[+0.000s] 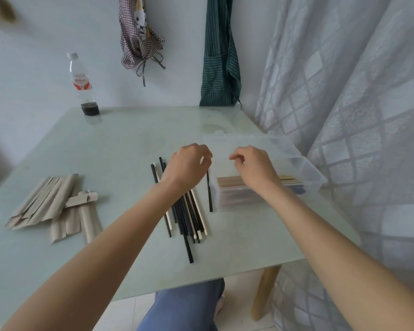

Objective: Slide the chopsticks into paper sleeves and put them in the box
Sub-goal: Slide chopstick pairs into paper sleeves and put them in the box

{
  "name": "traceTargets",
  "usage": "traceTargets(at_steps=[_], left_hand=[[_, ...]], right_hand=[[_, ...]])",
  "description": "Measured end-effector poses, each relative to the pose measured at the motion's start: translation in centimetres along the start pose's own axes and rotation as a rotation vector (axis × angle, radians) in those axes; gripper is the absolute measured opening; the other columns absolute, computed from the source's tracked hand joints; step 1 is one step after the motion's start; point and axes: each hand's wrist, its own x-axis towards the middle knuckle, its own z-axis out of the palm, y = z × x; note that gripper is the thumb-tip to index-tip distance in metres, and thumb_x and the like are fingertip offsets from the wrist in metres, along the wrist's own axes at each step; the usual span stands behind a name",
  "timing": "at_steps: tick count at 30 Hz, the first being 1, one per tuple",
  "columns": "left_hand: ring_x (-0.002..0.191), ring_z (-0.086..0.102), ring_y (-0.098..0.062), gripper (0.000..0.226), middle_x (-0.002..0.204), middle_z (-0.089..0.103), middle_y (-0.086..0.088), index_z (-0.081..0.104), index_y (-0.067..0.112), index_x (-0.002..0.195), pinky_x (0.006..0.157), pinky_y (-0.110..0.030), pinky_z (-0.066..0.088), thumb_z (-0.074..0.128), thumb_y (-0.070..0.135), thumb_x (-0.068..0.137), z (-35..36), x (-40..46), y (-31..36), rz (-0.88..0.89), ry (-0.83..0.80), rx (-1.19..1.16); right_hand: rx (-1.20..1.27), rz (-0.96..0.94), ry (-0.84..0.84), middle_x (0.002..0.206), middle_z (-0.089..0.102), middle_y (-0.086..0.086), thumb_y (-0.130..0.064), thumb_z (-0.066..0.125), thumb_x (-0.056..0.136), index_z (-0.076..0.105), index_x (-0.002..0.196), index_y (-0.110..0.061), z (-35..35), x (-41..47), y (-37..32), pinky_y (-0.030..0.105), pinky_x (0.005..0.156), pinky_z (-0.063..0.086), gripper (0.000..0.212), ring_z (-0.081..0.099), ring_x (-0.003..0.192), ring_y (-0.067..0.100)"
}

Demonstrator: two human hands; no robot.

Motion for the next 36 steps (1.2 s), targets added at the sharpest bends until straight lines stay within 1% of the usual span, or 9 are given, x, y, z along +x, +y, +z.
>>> traceTargets(at_steps=[6,10,13,18,20,22,25,29,36], left_hand=[[0.108,0.058,-0.027,0.030,0.117,0.064,-0.005,0.064,0.018,0.113,0.089,-0.037,0.048,0.042,0.012,0.092,-4.4,-3.4,-5.3,-0.247,0.077,0.132],[0.115,0.052,-0.026,0.034,0.125,0.057,-0.005,0.064,0.020,0.115,0.089,-0.035,0.042,0.043,0.008,0.092,-6.2,-7.0,-10.0,-0.329,-0.056,0.279],[0.123,0.046,-0.026,0.037,0.132,0.052,-0.005,0.059,0.023,0.124,0.097,-0.036,0.040,0.046,0.011,0.093,-6.8,-9.3,-13.6,-0.391,-0.139,0.346],[0.123,0.047,-0.023,0.047,0.133,0.053,-0.003,0.056,0.028,0.129,0.099,-0.032,0.039,0.063,0.011,0.086,-8.9,-11.4,-17.9,-0.359,-0.196,0.257],[0.121,0.048,-0.025,0.044,0.131,0.055,-0.006,0.057,0.022,0.129,0.092,-0.029,0.038,0.063,0.012,0.087,-9.7,-11.5,-18.7,-0.342,-0.180,0.241],[0.120,0.049,-0.027,0.045,0.130,0.056,-0.010,0.057,0.019,0.129,0.091,-0.029,0.038,0.065,0.013,0.085,-9.8,-11.2,-19.3,-0.347,-0.162,0.225],[0.121,0.050,-0.027,0.043,0.129,0.057,-0.010,0.056,0.017,0.130,0.093,-0.033,0.043,0.062,0.013,0.087,-9.2,-10.7,-20.3,-0.389,-0.158,0.235],[0.117,0.052,-0.026,0.038,0.123,0.060,-0.007,0.058,0.017,0.126,0.091,-0.036,0.042,0.061,0.016,0.088,-8.6,-10.3,-21.1,-0.393,-0.137,0.282],[0.104,0.056,-0.028,0.024,0.110,0.060,-0.008,0.067,0.019,0.110,0.091,-0.036,0.043,0.063,0.026,0.087,-8.5,-9.9,-19.4,-0.172,-0.053,0.227]], right_hand=[[0.059,-0.184,-0.144,0.116,0.064,0.008,-0.008,0.040,0.097,0.066,0.113,-0.010,4.5,-1.7,-7.1,0.032,0.097,0.045,0.030,0.058,0.109,0.022],[0.030,-0.115,-0.329,0.111,0.063,0.024,-0.005,0.038,0.095,0.062,0.106,0.008,8.9,-2.6,-10.2,0.043,0.092,0.047,0.029,0.057,0.105,0.037],[-0.073,-0.036,-0.375,0.115,0.062,0.019,-0.004,0.042,0.094,0.063,0.112,0.000,11.6,-2.8,-11.5,0.040,0.092,0.049,0.027,0.059,0.105,0.035],[-0.130,0.086,-0.287,0.115,0.060,0.018,0.001,0.052,0.089,0.059,0.112,-0.001,13.6,-2.8,-12.3,0.035,0.087,0.049,0.025,0.058,0.108,0.034],[-0.158,0.135,-0.283,0.092,0.060,0.018,0.000,0.056,0.087,0.057,0.083,0.001,13.8,-2.7,-12.3,0.031,0.072,0.046,0.004,0.060,0.097,0.032],[-0.194,0.173,-0.317,0.081,0.053,0.014,-0.003,0.060,0.085,0.036,0.062,-0.008,14.0,-2.2,-12.7,0.028,0.064,0.038,0.034,0.059,0.092,0.030],[-0.245,0.232,-0.384,0.091,0.059,0.015,-0.010,0.066,0.084,0.033,0.061,-0.010,13.4,-1.6,-13.4,0.027,0.060,0.041,0.040,0.061,0.090,0.029],[-0.249,0.312,-0.478,0.068,0.049,0.007,-0.023,0.068,0.085,0.037,0.063,-0.009,12.7,-1.2,-13.6,0.026,0.052,0.038,0.041,0.051,0.065,0.023],[-0.129,0.362,-0.537,0.062,0.046,0.008,-0.019,0.065,0.086,0.041,0.068,-0.007,12.5,-1.2,-13.5,0.026,0.050,0.036,0.032,0.041,0.051,0.019]])
